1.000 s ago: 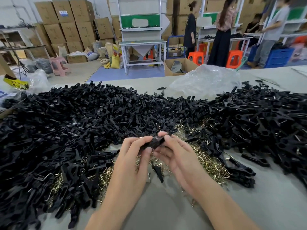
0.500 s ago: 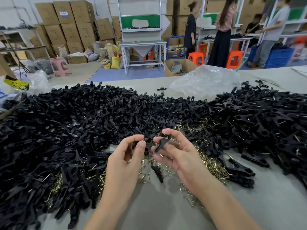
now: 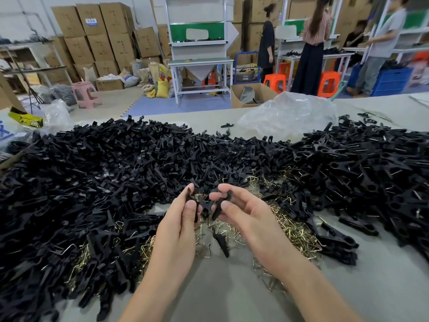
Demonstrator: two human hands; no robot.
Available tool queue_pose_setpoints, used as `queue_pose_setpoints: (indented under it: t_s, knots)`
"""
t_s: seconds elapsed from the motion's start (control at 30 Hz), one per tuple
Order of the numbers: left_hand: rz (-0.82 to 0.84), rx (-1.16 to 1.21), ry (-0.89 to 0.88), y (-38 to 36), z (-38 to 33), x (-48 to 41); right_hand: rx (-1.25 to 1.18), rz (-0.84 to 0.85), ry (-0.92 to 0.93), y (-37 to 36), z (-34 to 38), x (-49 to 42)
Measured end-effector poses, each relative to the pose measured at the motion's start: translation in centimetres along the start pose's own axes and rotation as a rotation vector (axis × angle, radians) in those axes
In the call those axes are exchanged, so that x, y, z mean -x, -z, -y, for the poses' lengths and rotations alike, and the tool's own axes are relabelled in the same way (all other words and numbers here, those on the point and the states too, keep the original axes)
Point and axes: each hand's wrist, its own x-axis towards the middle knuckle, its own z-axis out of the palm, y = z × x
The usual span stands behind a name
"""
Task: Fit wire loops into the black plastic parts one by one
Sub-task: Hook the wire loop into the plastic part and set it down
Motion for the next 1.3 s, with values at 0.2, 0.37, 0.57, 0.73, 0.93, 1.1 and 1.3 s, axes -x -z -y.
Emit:
queue_pose_setpoints:
  t_s: [0.2, 0.37, 0.57, 0.73, 0.93, 1.1, 1.3]
  knots:
    - [0.035, 0.006, -0.010, -0.2, -0.4, 0.1, 0.219, 0.068, 0.027, -0.5, 0.0, 0.3]
    - [-0.010, 0.122, 0.053, 0.2, -0.4, 0.1, 0.234, 0.058, 0.037, -0.2, 0.1, 0.3]
    - [0.013, 0.128, 0.067, 0.2, -0.4, 0.2, 0.272, 0.044, 0.032, 0.0, 0.0, 0.2]
    - [0.042, 0.174, 0.053, 0.4, -0.9, 0.0, 0.252, 0.034, 0.004, 0.2, 0.2, 0.1]
    - [0.070, 0.174, 0.011, 0.6, -1.1, 0.1, 0.090, 0.053, -0.052, 0.2, 0.6, 0.2]
    - [0.062, 0.169, 0.006, 0.6, -1.2, 0.2, 0.042, 0.071, -0.067, 0.1, 0.8, 0.3]
    - [0.034, 0.152, 0.007, 0.8, -1.1, 0.0, 0.038, 0.090, -0.066, 0.1, 0.9, 0.3]
